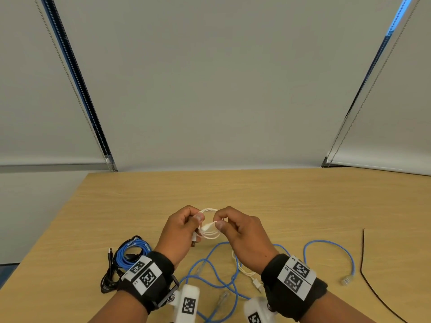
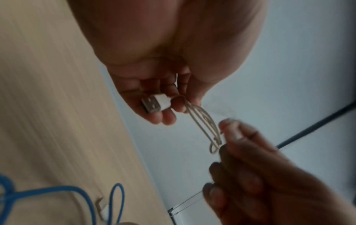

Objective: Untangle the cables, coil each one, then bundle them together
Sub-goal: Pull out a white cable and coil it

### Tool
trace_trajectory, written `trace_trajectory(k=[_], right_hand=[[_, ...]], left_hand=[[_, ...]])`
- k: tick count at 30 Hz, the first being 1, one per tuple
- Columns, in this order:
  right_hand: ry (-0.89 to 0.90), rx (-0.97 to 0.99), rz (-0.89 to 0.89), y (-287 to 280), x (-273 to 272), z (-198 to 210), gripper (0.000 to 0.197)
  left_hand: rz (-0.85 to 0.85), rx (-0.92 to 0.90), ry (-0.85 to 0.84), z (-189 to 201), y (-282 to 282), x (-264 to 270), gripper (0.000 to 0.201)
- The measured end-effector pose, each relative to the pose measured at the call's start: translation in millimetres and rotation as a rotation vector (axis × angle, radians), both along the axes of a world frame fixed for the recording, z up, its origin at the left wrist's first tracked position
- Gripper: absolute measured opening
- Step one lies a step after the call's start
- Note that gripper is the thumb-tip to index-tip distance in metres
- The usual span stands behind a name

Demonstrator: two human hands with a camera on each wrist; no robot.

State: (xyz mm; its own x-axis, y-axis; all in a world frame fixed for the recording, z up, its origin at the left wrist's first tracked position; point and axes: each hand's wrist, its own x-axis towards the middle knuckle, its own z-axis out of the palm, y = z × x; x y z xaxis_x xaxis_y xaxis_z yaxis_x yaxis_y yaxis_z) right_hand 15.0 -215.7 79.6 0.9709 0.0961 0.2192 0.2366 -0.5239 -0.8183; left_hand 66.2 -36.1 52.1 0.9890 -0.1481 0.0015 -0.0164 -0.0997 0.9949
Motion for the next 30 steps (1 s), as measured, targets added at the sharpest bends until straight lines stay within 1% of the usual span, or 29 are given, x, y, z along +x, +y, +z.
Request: trace_trajectory(k=[3, 4, 5, 6, 8, 11, 12, 14, 15, 16, 18, 20, 22, 25, 27, 30], right_hand=[[0.173, 0.321, 0.19, -2.6, -5.5, 5.2, 0.009], [0.225, 0.383, 0.251, -4.5, -7.6, 5.1, 0.009], [0.256, 0.4, 0.289, -6.6, -9.2, 3.9, 0.01], [0.271, 0.393, 0.31, -7.8, -10.5, 2.2, 0.011], [0.274, 0.378, 0.307, -6.8, -12.0, -1.5, 0.01], [0.221, 0.282, 0.228, -3.7, -9.5, -9.0, 0.008], [0.233, 0.266, 0.205, -3.8, -8.2, -11.2, 0.009], [0.317, 0.266, 0.173, -6.2, -5.6, -15.5, 0.018], [0.358, 0.229, 0.167, -8.0, -4.8, -16.9, 0.02], [0.376, 0.169, 0.16, -10.1, -4.2, -18.8, 0.017], [0.344, 0.04, 0.106, -14.2, -2.4, -20.9, 0.004], [0.274, 0.01, -0.008, -16.7, -1.3, -20.6, 0.012], [0.244, 0.081, -0.105, -17.8, -1.3, -18.9, 0.013], [0.25, 0.24, -0.181, -16.1, -3.3, -17.3, 0.009], [0.26, 0.373, -0.197, -14.4, -4.3, -15.3, 0.007], [0.292, 0.623, -0.172, -12.1, -3.9, -11.5, 0.007]], left_hand=[[0.119, 0.112, -0.021, -7.4, 4.7, 2.6, 0.022], [0.159, 0.132, -0.028, -8.6, 5.2, 3.5, 0.022], [0.196, 0.138, -0.029, -9.0, 4.8, 4.3, 0.022], [0.226, 0.128, -0.022, -8.6, 3.3, 4.8, 0.022], [0.258, 0.05, 0.013, -6.0, -2.1, 5.4, 0.022], [0.245, -0.108, 0.076, 0.8, -11.7, 4.2, 0.021], [0.236, -0.154, 0.094, 3.8, -14.4, 3.7, 0.021], [0.226, -0.214, 0.137, 9.8, -18.1, 3.2, 0.018], [0.223, -0.226, 0.155, 12.1, -19.3, 2.6, 0.017], [0.216, -0.234, 0.169, 13.9, -20.9, 1.6, 0.016], [0.192, -0.263, 0.207, 16.6, -24.2, -0.9, 0.015], [0.158, -0.3, 0.265, 18.6, -27.1, -2.6, 0.014], [0.127, -0.319, 0.318, 18.8, -28.5, -3.6, 0.014], [0.087, -0.318, 0.374, 14.1, -28.2, -6.6, 0.014], [0.078, -0.292, 0.391, 7.8, -28.0, -9.9, 0.014], [0.071, -0.268, 0.385, 1.3, -29.3, -14.7, 0.015]])
